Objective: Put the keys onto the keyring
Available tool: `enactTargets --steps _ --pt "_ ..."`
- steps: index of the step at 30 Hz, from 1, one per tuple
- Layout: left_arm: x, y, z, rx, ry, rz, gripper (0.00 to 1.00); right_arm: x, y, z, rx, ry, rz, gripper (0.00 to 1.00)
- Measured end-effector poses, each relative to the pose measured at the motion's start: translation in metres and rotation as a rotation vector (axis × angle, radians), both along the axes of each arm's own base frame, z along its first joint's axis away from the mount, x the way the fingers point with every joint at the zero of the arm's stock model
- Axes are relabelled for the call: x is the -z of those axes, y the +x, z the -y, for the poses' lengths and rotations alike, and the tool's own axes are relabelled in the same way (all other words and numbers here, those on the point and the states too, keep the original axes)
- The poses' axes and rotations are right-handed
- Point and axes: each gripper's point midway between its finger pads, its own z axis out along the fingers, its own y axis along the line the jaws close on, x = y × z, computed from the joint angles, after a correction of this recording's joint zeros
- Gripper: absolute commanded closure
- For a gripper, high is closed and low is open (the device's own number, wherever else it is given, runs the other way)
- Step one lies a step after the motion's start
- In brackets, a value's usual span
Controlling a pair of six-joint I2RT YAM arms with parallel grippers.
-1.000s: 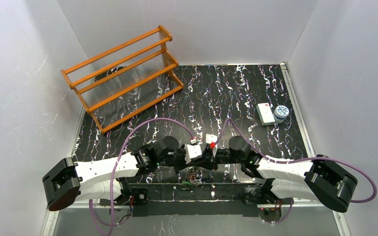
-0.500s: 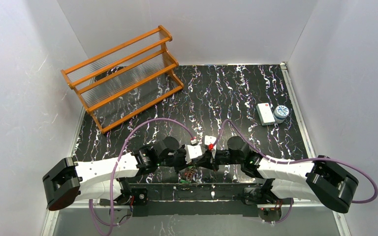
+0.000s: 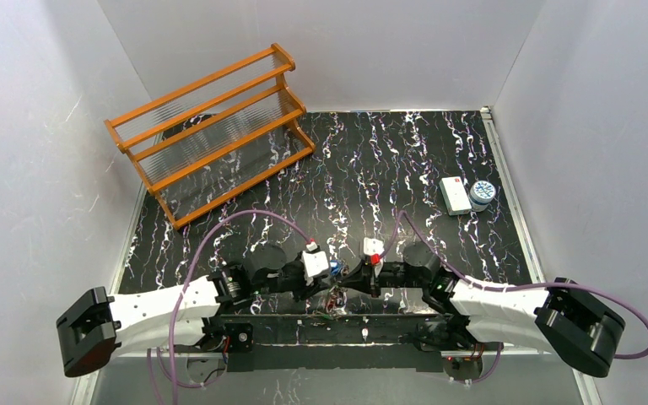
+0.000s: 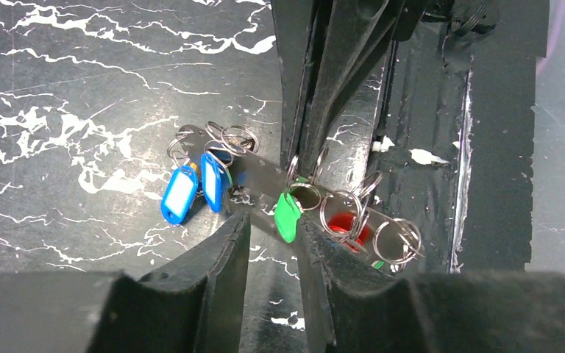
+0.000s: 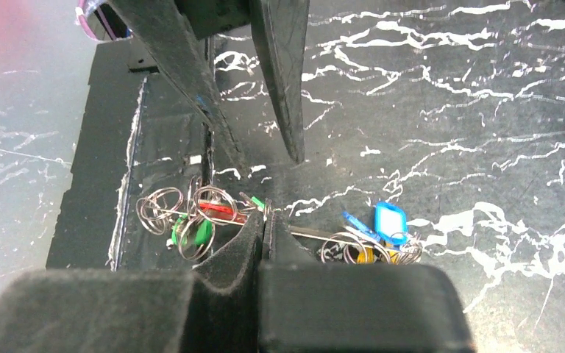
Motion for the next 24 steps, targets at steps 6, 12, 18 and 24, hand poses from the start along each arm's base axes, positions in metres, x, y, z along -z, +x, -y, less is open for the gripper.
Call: enactTargets --steps 6,12,18,24 --pt "0.008 -0.005 0.001 -0.004 -0.066 -0.027 0.84 -0.016 -0.004 -0.003 -0.025 0.069 0.023 0.99" --pt "0.002 -0.006 0.012 0.012 -0.126 -0.033 0.88 -0.029 -0.008 -0.004 -0.049 0.120 0.039 0.99" --pt "0.003 -0.007 0.021 0.032 -0.158 -0.049 0.92 -0.033 -0.012 -0.003 -0.064 0.150 0.042 0.99" --pt "0.007 -0.008 0.024 0.034 -0.158 -0.060 0.90 -0.035 -0.013 -0.003 -0.067 0.163 0.039 0.99"
